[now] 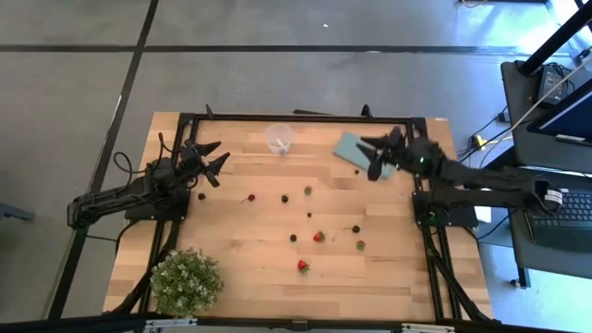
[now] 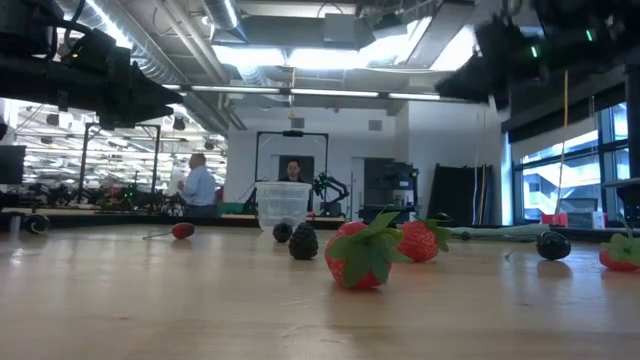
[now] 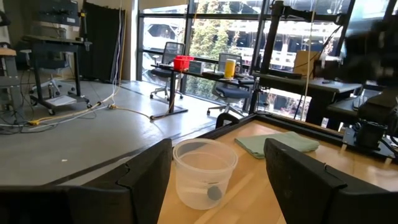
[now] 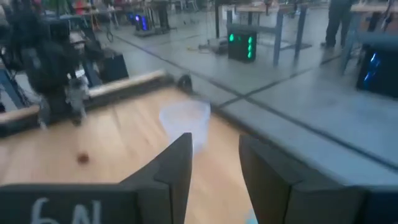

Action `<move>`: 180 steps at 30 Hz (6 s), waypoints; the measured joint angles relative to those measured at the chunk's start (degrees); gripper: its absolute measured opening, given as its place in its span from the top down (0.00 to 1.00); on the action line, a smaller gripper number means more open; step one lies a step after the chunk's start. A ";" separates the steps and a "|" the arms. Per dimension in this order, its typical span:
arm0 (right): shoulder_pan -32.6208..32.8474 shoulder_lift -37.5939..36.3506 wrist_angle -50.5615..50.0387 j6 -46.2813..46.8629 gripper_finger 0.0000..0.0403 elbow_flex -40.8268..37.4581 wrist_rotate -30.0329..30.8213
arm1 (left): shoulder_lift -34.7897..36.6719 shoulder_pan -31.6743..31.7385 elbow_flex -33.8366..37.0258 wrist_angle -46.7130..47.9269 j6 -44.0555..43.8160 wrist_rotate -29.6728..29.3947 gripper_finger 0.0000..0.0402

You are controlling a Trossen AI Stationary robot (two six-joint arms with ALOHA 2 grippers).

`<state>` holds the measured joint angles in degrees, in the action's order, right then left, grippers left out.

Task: Pick and placing Produce into tupperware
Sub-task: Put the top blueberry into the transparent container

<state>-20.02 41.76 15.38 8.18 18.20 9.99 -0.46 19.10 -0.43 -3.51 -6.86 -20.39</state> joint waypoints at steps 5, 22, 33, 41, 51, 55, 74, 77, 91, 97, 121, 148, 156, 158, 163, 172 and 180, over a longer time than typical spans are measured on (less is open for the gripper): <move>-0.04 0.04 8.52 2.06 0.66 -12.53 -0.02 | -0.01 0.01 -0.02 0.00 0.01 -0.01 0.38; -0.04 0.46 17.95 0.31 0.66 -17.20 0.05 | 0.01 -0.01 -0.02 0.00 -0.03 0.05 0.38; -0.05 0.55 20.07 0.33 0.66 -17.82 0.11 | 0.01 0.01 0.00 -0.02 -0.03 0.05 0.38; 0.43 4.14 23.90 1.62 0.66 -17.84 2.02 | 0.01 0.00 -0.02 0.00 -0.03 0.05 0.38; 1.10 12.72 30.97 1.90 0.66 -17.84 8.92 | 0.01 0.01 -0.02 0.00 -0.27 0.05 0.38; 1.14 16.95 31.21 5.16 0.66 -17.84 10.13 | 0.01 -0.01 -0.01 0.00 -0.27 0.05 0.38; 1.52 37.16 48.83 5.26 0.66 -17.88 10.16 | 0.01 0.00 0.00 -0.01 -0.05 0.03 0.38; 1.52 39.95 48.99 5.27 0.66 -17.88 10.16 | 0.01 0.00 -0.01 0.00 -0.05 0.05 0.38; 1.52 47.39 50.78 8.34 0.66 -17.88 9.86 | 0.01 0.00 -0.01 0.00 -0.05 0.03 0.38; 1.52 47.93 48.61 8.29 0.66 -17.86 9.84 | 0.01 0.00 -0.01 -0.01 -0.03 0.03 0.38; 1.52 47.91 45.41 8.29 0.66 -17.86 9.25 | 0.01 0.00 -0.02 -0.01 -0.03 0.03 0.38; 1.52 47.85 40.15 3.27 0.66 -17.33 3.44 | -0.01 0.00 -0.01 0.00 -0.01 -0.03 0.38; 1.52 47.91 34.27 -0.92 0.66 -11.41 3.41 | -0.01 0.01 0.00 0.00 0.01 -0.08 0.38; 1.49 47.91 29.21 -1.22 0.66 -9.35 3.44 | 0.00 0.01 -0.01 0.00 0.01 -0.08 0.38; 1.49 47.72 23.26 -1.26 0.66 -6.18 4.55 | -0.01 -0.01 -0.02 0.00 0.01 -0.08 0.38; 1.47 47.82 22.67 -0.91 0.66 -5.64 5.21 | -0.01 -0.01 -0.01 -0.01 0.01 -0.10 0.38; 0.56 47.93 23.27 0.86 0.66 -5.64 6.43 | -0.01 -0.01 -0.02 0.00 0.01 -0.10 0.38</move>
<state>-19.46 89.69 38.65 9.04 12.56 16.42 -0.47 19.10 -0.45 -3.51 -6.85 -20.49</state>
